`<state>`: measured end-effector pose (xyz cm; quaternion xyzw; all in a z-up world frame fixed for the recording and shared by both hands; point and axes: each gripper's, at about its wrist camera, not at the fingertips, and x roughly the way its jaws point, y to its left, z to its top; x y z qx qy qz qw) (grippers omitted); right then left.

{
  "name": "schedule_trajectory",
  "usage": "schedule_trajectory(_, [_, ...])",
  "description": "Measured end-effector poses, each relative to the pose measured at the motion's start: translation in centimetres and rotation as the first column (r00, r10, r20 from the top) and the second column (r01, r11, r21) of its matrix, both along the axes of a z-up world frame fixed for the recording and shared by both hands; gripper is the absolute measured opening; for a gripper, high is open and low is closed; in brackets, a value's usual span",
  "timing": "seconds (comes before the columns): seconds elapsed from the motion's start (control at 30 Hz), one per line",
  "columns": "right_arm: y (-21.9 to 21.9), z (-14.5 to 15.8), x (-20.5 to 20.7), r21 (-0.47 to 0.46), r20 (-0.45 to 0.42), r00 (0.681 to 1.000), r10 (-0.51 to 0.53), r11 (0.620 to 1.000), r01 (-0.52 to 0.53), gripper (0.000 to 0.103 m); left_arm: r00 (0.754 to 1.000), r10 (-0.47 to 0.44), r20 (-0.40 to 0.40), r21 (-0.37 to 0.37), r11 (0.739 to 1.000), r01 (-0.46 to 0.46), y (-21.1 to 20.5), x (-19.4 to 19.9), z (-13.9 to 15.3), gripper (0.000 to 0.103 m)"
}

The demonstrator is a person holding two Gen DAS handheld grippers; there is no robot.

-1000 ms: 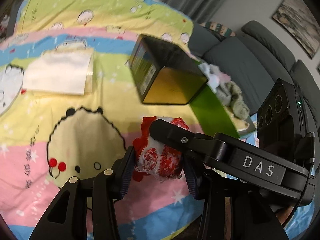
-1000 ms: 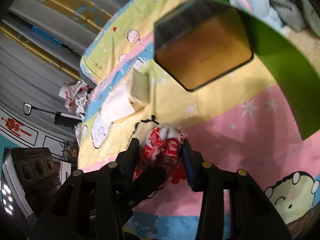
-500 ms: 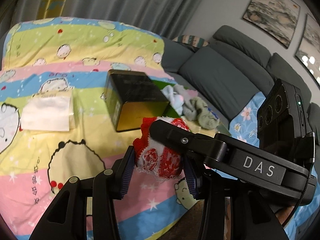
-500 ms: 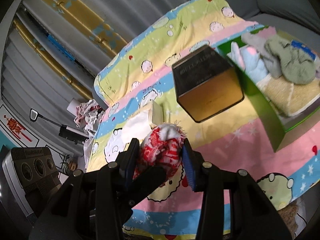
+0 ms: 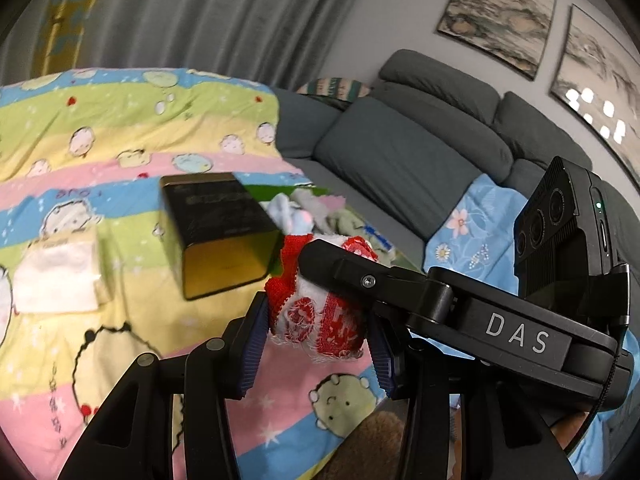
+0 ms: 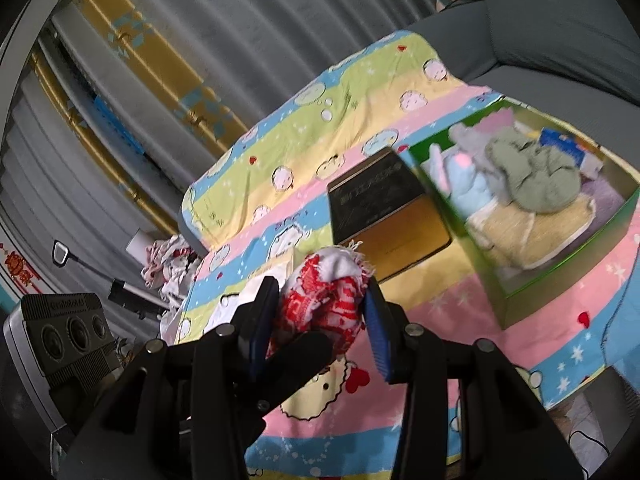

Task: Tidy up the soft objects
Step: 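Lift and carry the pouch with the right gripper over the box, then open the right gripper to drop the pouch into the box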

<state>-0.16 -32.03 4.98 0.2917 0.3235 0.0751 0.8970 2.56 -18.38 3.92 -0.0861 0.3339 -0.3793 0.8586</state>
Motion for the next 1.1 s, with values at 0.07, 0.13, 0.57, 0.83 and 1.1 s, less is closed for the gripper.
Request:
schedule_trajectory(0.07, [-0.6, 0.3, 0.0, -0.003, 0.013, 1.0, -0.019, 1.0, 0.019, 0.042, 1.0, -0.018, 0.012, -0.009, 1.0, 0.018, -0.7, 0.4, 0.3, 0.047])
schedule_trajectory(0.13, [-1.2, 0.6, 0.1, -0.006, 0.023, 0.999, -0.046, 0.999, 0.046, 0.042, 0.999, -0.04, 0.018, -0.018, 0.999, 0.041, -1.5, 0.9, 0.5, 0.047])
schedule_trajectory(0.57, [-9.9, 0.7, 2.9, -0.027, 0.032, 0.966, -0.255, 0.966, 0.256, 0.043, 0.974, -0.228, 0.009, -0.042, 0.973, 0.228, -11.7, 6.7, 0.5, 0.047])
schedule_trajectory(0.83, [-15.4, -3.5, 3.8, 0.029, -0.055, 0.932, -0.359, 0.932, 0.361, 0.043, 0.948, -0.307, -0.08, 0.017, 0.951, 0.309, -17.7, 9.6, -3.0, 0.047])
schedule_trajectory(1.1, [-16.8, -5.7, 4.0, 0.05, -0.131, 0.912, -0.389, 0.916, 0.398, 0.049, 0.956, -0.265, -0.127, 0.114, 0.953, 0.28, -19.1, 9.3, -4.8, 0.066])
